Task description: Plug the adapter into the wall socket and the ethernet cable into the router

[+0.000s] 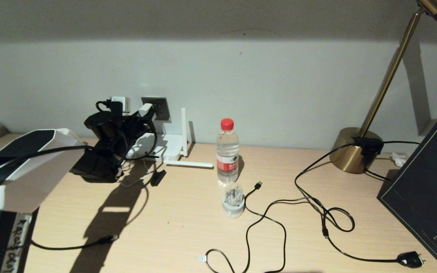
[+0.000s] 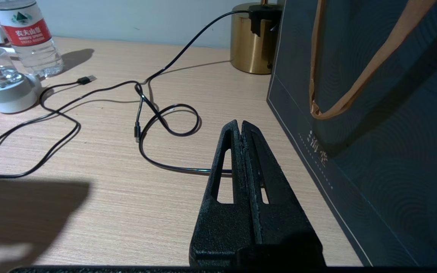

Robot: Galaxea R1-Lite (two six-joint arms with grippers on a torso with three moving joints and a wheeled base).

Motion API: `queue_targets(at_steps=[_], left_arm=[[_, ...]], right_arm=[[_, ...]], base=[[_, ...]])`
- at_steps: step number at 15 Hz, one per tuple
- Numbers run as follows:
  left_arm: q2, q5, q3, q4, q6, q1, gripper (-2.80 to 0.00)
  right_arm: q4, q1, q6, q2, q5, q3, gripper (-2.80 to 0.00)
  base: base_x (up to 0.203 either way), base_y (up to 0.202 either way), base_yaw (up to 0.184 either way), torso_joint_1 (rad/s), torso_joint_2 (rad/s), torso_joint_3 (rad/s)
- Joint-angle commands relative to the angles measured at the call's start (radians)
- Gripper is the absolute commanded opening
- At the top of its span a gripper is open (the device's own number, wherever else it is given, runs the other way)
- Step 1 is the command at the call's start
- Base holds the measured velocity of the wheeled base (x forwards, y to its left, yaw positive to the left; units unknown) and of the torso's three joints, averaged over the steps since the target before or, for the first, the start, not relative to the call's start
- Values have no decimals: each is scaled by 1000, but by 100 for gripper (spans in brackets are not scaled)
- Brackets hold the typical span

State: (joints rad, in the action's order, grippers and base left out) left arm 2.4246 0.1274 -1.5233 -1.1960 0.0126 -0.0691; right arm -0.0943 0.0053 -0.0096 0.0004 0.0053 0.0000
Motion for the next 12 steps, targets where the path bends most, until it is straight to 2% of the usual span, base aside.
queue_targets(at_steps=[1,12], left_arm=[[20,0,-34,-7,0,-1,-280],[38,4,-69,-5,0,-3,-280]], right_arm=[[-1,1,-1,1,1,35,-280],[-1,1,0,1,1,35,-280]], base=[[0,0,0,0,0,0],[0,0,0,0,0,0]])
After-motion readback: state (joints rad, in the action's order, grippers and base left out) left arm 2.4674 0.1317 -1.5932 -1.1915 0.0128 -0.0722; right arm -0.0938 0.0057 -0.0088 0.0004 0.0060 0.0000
